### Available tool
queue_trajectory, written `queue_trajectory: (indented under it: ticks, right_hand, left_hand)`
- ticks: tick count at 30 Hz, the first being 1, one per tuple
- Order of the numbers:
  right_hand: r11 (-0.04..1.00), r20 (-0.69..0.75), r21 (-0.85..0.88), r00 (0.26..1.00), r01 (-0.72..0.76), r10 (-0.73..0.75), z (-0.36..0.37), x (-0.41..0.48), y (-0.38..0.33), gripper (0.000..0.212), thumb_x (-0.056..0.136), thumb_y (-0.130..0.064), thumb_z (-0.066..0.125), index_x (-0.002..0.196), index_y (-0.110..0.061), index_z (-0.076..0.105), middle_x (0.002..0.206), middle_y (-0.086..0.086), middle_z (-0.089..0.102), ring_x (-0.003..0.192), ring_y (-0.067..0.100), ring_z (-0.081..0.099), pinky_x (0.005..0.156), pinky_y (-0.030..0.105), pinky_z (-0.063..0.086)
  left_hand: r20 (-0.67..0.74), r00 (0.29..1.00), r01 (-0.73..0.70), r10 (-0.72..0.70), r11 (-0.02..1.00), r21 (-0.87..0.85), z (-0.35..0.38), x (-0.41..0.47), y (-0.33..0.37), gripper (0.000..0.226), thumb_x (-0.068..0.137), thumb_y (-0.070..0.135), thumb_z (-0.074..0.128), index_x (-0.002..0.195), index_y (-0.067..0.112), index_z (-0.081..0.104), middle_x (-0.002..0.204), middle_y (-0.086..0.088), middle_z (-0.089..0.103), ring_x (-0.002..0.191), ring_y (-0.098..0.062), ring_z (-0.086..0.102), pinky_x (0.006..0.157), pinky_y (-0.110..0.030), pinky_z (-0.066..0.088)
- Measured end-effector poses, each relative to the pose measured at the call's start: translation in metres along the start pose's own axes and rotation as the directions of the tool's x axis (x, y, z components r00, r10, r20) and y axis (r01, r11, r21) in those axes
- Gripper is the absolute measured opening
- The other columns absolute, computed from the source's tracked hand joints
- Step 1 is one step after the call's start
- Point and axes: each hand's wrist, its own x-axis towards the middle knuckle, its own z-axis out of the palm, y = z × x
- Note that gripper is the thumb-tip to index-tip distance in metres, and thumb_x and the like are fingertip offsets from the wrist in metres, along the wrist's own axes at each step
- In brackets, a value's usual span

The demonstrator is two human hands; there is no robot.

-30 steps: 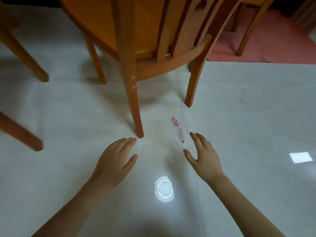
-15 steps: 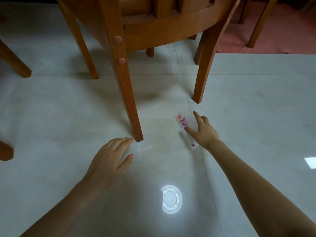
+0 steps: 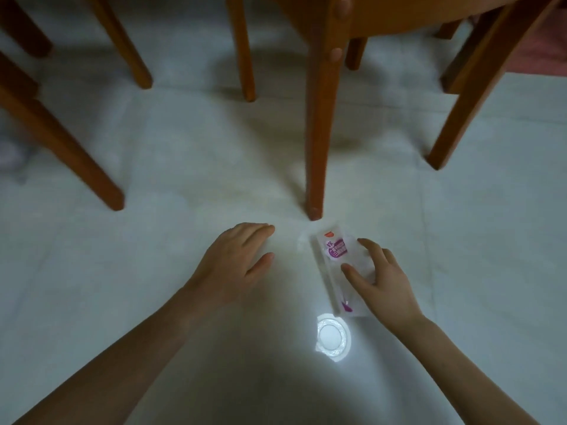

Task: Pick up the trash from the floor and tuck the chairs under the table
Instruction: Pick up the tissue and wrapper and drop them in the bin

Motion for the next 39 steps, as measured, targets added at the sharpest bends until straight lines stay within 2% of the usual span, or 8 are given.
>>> queue_trajectory:
  ticks: [4,8,11,18,26,33,36,39]
  right_hand:
    - [0.986,0.122,0.012,0.979,0.166,-0.166,0.023,0.006,-0.053,0.050,0.089,-0.054,0.056,0.134,-0.040,0.040,0.112,-0.010,0.052,0.084,-0.001,0.055,0.067,0.013,0.038]
    - [0.941,0.203,0.003,0.921,0.338,-0.331,0.044,0.019,-0.113,0.052,0.089,-0.055,0.053,0.136,-0.036,0.042,0.115,-0.009,0.051,0.083,0.010,0.054,0.076,0.025,0.039]
    - [0.897,0.241,0.011,0.869,0.442,-0.431,0.061,0.025,-0.160,0.056,0.087,-0.063,0.046,0.136,-0.036,0.042,0.113,-0.009,0.049,0.086,0.013,0.053,0.078,0.026,0.039]
    - [0.820,0.369,0.026,0.757,0.571,-0.539,0.122,0.027,-0.245,0.051,0.091,-0.051,0.051,0.138,-0.032,0.041,0.121,-0.001,0.052,0.090,0.020,0.057,0.076,0.029,0.043]
    - [0.860,0.430,0.124,0.754,0.495,-0.496,0.210,0.019,-0.289,0.063,0.083,-0.068,0.040,0.138,-0.039,0.036,0.115,-0.004,0.046,0.084,0.004,0.054,0.078,0.029,0.039]
    - [0.896,0.509,0.160,0.743,0.414,-0.435,0.269,0.016,-0.324,0.064,0.086,-0.061,0.045,0.142,-0.030,0.037,0.125,0.001,0.047,0.102,0.019,0.054,0.092,0.038,0.049]
    - [0.902,0.550,0.142,0.725,0.407,-0.414,0.283,0.009,-0.329,0.075,0.078,-0.069,0.040,0.142,-0.031,0.034,0.123,-0.002,0.044,0.099,0.019,0.055,0.088,0.034,0.050]
    - [0.917,0.561,0.137,0.734,0.375,-0.384,0.294,0.008,-0.326,0.073,0.078,-0.067,0.042,0.142,-0.031,0.035,0.125,-0.002,0.044,0.102,0.018,0.054,0.090,0.034,0.050]
  left_hand:
    - [-0.074,0.994,0.078,-0.079,0.997,-0.012,-0.019,-0.039,-0.022,0.052,0.095,0.040,0.037,0.135,0.008,0.051,0.134,-0.006,0.056,0.124,-0.022,0.050,0.104,-0.037,0.040]
    - [-0.185,0.965,0.183,-0.184,0.983,-0.023,-0.036,-0.091,-0.050,0.048,0.096,0.037,0.041,0.136,0.010,0.050,0.135,-0.005,0.055,0.125,-0.019,0.048,0.106,-0.032,0.037]
    - [-0.264,0.924,0.276,-0.278,0.960,-0.046,-0.047,-0.129,-0.069,0.048,0.097,0.036,0.041,0.136,0.010,0.050,0.135,-0.004,0.056,0.125,-0.018,0.049,0.106,-0.031,0.038]
    - [-0.407,0.788,0.481,-0.461,0.875,-0.060,-0.060,-0.204,-0.132,0.049,0.096,0.040,0.041,0.136,0.014,0.050,0.134,-0.002,0.056,0.124,-0.018,0.050,0.104,-0.032,0.040]
    - [-0.424,0.549,0.736,-0.720,0.657,-0.163,-0.057,-0.269,-0.246,0.055,0.092,0.037,0.056,0.139,0.011,0.044,0.141,-0.009,0.049,0.129,-0.024,0.045,0.107,-0.036,0.036]
    - [-0.298,0.293,0.890,-0.908,0.373,-0.263,-0.041,-0.298,-0.334,0.069,0.091,0.044,0.055,0.149,0.022,0.024,0.156,-0.015,0.022,0.141,-0.032,0.023,0.112,-0.043,0.026]
    - [-0.236,0.254,0.914,-0.938,0.312,-0.258,-0.033,-0.303,-0.356,0.067,0.093,0.047,0.049,0.150,0.028,0.019,0.158,-0.014,0.016,0.142,-0.033,0.022,0.114,-0.046,0.026]
    - [-0.234,0.276,0.934,-0.932,0.318,-0.165,-0.026,-0.299,-0.363,0.059,0.093,0.048,0.043,0.146,0.029,0.026,0.156,-0.012,0.022,0.142,-0.029,0.022,0.112,-0.045,0.026]
